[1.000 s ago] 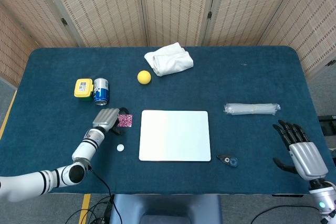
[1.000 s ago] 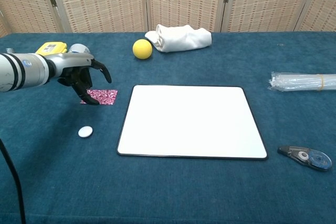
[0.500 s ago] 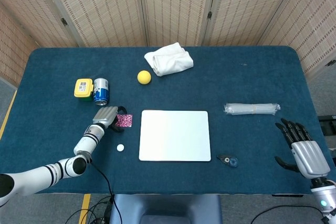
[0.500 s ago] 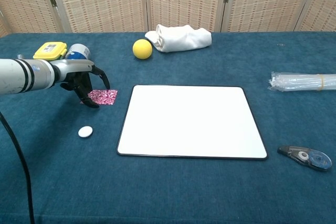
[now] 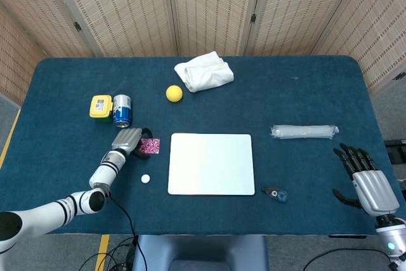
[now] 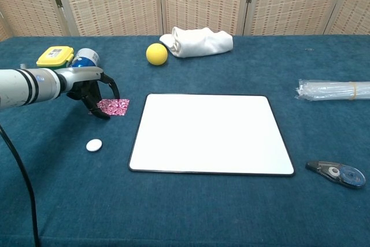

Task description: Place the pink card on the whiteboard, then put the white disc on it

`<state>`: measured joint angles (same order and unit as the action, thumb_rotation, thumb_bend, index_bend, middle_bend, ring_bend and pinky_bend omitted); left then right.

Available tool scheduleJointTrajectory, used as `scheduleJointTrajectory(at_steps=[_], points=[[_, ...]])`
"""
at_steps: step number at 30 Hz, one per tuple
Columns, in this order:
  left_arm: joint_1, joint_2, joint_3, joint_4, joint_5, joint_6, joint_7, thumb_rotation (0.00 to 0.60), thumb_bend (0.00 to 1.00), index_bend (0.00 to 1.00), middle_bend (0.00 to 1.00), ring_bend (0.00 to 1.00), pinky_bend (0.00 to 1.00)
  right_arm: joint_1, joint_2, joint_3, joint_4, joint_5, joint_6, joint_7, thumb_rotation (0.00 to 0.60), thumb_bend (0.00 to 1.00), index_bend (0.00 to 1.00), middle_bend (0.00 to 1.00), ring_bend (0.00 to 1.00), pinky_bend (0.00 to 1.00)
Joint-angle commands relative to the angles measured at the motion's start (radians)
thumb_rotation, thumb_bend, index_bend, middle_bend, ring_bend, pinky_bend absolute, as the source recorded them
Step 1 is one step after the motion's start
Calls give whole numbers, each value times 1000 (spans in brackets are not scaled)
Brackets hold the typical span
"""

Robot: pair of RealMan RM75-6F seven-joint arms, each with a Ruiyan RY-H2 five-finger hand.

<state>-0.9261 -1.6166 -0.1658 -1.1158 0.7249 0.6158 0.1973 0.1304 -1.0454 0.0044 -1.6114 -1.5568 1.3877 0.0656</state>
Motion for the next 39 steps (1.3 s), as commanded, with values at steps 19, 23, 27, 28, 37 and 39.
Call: scheduleJointTrajectory(at_steps=[19,23,27,28,37,39], points=[[41,29,-17,-63,106,52,-47,600,265,440,1000,1000,1000,-2,0,-1,-6,-9,6,-7,600,165,0,0,0,0],[41,58,-19,-145,82,92,-5,600,265,427,1000,1000,1000,2,4,-7,-8,-23,2,7,600,165,0,0,0,0],[33,82,-20,-237,36,141,60,600,265,420,1000,1000,1000,5,11,-15,-8,-42,2,25,600,165,0,0,0,0],[30,87,-20,-259,25,155,77,600,265,419,1000,1000,1000,4,13,-17,-7,-46,4,30,600,164,0,0,0,0],[-27,41,-35,-428,-110,286,236,600,265,415,1000,1000,1000,8,50,-15,10,-63,21,158,600,165,0,0,0,0],[-51,-4,-44,-433,-134,307,268,600,265,414,1000,1000,1000,4,61,-11,19,-57,33,201,600,165,0,0,0,0]])
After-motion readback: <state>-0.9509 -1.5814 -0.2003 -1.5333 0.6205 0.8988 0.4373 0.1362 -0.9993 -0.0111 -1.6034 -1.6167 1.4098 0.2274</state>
